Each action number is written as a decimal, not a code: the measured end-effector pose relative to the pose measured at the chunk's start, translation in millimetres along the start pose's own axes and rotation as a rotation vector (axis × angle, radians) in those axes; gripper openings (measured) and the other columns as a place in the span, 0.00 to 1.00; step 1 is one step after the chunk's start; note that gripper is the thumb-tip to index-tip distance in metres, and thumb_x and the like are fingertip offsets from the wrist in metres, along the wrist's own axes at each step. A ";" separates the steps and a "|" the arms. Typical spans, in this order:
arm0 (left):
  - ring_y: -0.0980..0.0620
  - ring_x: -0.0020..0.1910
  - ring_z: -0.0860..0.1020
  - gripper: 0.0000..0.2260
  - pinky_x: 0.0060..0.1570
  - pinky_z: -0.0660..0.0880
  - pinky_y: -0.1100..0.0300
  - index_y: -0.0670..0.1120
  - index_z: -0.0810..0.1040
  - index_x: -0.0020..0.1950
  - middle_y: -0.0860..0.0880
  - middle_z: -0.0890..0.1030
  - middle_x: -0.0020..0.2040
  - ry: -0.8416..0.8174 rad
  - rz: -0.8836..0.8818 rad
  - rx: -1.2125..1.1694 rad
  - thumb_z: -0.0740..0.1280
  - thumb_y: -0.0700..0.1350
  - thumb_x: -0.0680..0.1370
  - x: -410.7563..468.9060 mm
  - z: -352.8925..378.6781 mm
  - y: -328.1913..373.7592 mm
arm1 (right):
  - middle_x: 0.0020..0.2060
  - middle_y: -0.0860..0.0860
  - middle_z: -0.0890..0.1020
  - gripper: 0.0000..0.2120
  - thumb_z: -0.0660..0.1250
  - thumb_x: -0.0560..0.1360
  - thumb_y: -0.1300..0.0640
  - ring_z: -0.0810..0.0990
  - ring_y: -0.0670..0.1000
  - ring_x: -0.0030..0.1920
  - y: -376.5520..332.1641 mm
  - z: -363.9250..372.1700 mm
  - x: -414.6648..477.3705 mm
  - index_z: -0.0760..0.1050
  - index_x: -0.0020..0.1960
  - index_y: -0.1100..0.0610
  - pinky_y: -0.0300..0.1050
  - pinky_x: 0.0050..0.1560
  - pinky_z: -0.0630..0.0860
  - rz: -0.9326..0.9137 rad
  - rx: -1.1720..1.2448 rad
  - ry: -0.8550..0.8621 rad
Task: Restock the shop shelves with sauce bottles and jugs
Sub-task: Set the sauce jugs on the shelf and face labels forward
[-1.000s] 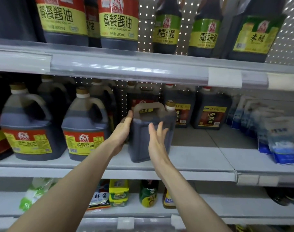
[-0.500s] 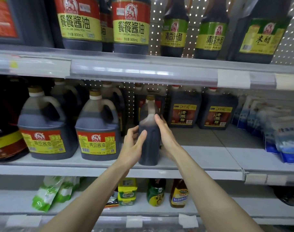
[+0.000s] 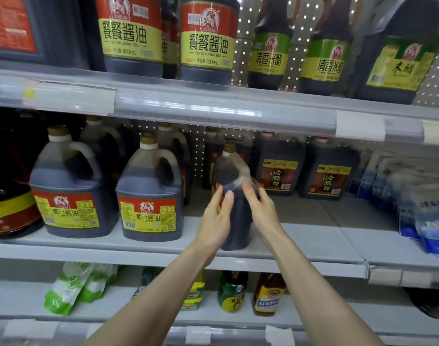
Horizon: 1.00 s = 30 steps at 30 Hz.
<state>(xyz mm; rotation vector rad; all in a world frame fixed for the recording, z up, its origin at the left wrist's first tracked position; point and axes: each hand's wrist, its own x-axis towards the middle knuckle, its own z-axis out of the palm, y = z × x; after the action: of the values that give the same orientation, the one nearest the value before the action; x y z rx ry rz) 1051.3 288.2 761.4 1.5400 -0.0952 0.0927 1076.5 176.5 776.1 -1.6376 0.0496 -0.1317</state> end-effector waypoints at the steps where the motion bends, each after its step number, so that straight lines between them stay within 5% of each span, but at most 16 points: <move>1: 0.61 0.71 0.59 0.25 0.68 0.57 0.65 0.52 0.58 0.77 0.56 0.62 0.74 -0.008 0.013 0.010 0.56 0.55 0.81 -1.3 5.4 -0.8 | 0.62 0.45 0.74 0.27 0.64 0.74 0.39 0.69 0.49 0.68 -1.0 -6.8 1.6 0.68 0.70 0.48 0.47 0.68 0.65 0.016 0.008 -0.018; 4: 0.64 0.69 0.58 0.25 0.69 0.57 0.64 0.54 0.58 0.77 0.62 0.62 0.70 -0.042 0.023 0.022 0.57 0.57 0.80 -4.6 15.1 -7.0 | 0.58 0.42 0.76 0.23 0.64 0.68 0.33 0.71 0.50 0.67 -0.4 -21.2 4.4 0.72 0.59 0.42 0.55 0.71 0.65 0.053 0.026 -0.080; 7: 0.59 0.72 0.62 0.26 0.73 0.61 0.53 0.55 0.62 0.75 0.59 0.64 0.74 -0.039 -0.005 -0.007 0.58 0.59 0.78 -3.1 9.4 -9.4 | 0.53 0.39 0.75 0.14 0.65 0.75 0.42 0.72 0.46 0.61 1.5 -19.4 3.9 0.70 0.57 0.44 0.45 0.63 0.68 0.011 0.097 -0.010; 10: 0.58 0.65 0.71 0.18 0.67 0.68 0.59 0.52 0.70 0.71 0.57 0.74 0.66 -0.023 0.028 0.069 0.57 0.52 0.82 0.8 -5.0 -9.4 | 0.51 0.41 0.70 0.25 0.69 0.74 0.45 0.69 0.43 0.53 1.6 -2.2 -1.5 0.62 0.67 0.49 0.41 0.55 0.66 -0.016 0.104 0.048; 16: 0.61 0.56 0.76 0.16 0.50 0.70 0.67 0.52 0.72 0.67 0.57 0.79 0.56 0.014 0.052 0.164 0.56 0.52 0.82 18.0 -29.0 -8.6 | 0.63 0.48 0.72 0.38 0.72 0.70 0.42 0.70 0.51 0.66 7.8 2.1 4.8 0.63 0.74 0.55 0.41 0.56 0.67 -0.049 0.074 0.215; 20: 0.69 0.50 0.73 0.17 0.48 0.69 0.71 0.51 0.68 0.70 0.64 0.75 0.52 0.040 0.044 0.147 0.59 0.51 0.81 41.0 -29.6 -2.8 | 0.55 0.46 0.76 0.22 0.73 0.70 0.44 0.75 0.48 0.56 8.7 -7.4 10.2 0.72 0.59 0.52 0.42 0.52 0.70 -0.046 0.053 0.196; 24: 0.54 0.61 0.75 0.28 0.62 0.71 0.55 0.53 0.62 0.74 0.51 0.75 0.65 0.104 0.030 0.197 0.63 0.60 0.77 65.0 -29.9 -0.9 | 0.50 0.45 0.80 0.14 0.71 0.73 0.48 0.78 0.45 0.52 7.1 -17.0 21.0 0.72 0.54 0.49 0.38 0.48 0.73 -0.025 0.046 0.098; 26: 0.50 0.67 0.71 0.35 0.66 0.68 0.55 0.52 0.59 0.76 0.49 0.71 0.70 0.136 0.017 0.210 0.65 0.63 0.73 74.1 -31.1 -0.8 | 0.45 0.42 0.79 0.08 0.69 0.74 0.49 0.78 0.41 0.46 6.7 -20.4 24.9 0.71 0.50 0.47 0.36 0.43 0.74 -0.016 0.038 0.053; 30: 0.58 0.52 0.74 0.29 0.46 0.70 0.71 0.48 0.58 0.76 0.52 0.72 0.61 0.117 -0.015 0.156 0.66 0.51 0.78 83.3 -25.1 -1.1 | 0.49 0.45 0.82 0.15 0.70 0.73 0.45 0.80 0.46 0.52 6.8 -25.2 28.9 0.74 0.56 0.50 0.43 0.53 0.77 0.008 0.007 0.027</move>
<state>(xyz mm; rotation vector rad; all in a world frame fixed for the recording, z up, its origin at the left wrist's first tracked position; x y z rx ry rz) 1134.2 313.2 769.7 1.6872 0.0173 0.1816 1102.6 147.8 772.7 -1.6288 0.0767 -0.1479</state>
